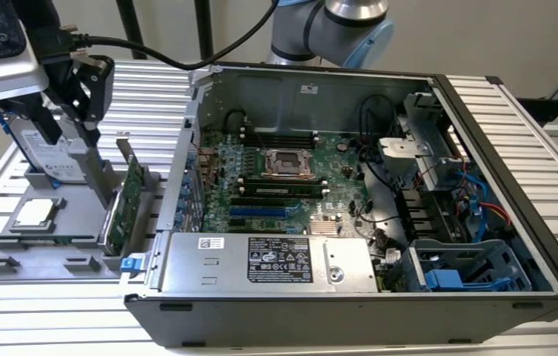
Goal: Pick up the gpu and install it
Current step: 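Pick up the gpu and move the gpu toward the slot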
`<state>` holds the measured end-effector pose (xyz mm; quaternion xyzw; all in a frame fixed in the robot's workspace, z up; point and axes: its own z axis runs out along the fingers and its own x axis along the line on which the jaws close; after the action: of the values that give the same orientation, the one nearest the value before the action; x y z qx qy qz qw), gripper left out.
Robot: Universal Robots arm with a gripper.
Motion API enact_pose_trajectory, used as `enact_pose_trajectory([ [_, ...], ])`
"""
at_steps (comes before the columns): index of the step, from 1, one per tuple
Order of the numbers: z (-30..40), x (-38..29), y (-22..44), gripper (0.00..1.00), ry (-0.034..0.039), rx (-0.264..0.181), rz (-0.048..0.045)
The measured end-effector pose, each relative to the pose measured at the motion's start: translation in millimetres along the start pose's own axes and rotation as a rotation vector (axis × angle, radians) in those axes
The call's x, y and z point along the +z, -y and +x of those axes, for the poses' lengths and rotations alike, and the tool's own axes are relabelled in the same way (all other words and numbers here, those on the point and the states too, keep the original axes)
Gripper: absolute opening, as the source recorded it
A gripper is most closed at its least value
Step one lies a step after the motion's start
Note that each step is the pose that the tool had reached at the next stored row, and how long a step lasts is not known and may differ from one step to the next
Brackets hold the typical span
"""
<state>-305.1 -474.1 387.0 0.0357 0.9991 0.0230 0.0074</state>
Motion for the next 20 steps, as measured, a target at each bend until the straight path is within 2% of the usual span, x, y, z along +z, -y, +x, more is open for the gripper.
enact_pose_trajectory([
  [11, 0.0, 2.9, 0.1, 1.00, 0.0000, 0.000, 0.0000],
  [20, 0.1, 8.7, 0.4, 1.00, 0.0000, 0.000, 0.0001],
])
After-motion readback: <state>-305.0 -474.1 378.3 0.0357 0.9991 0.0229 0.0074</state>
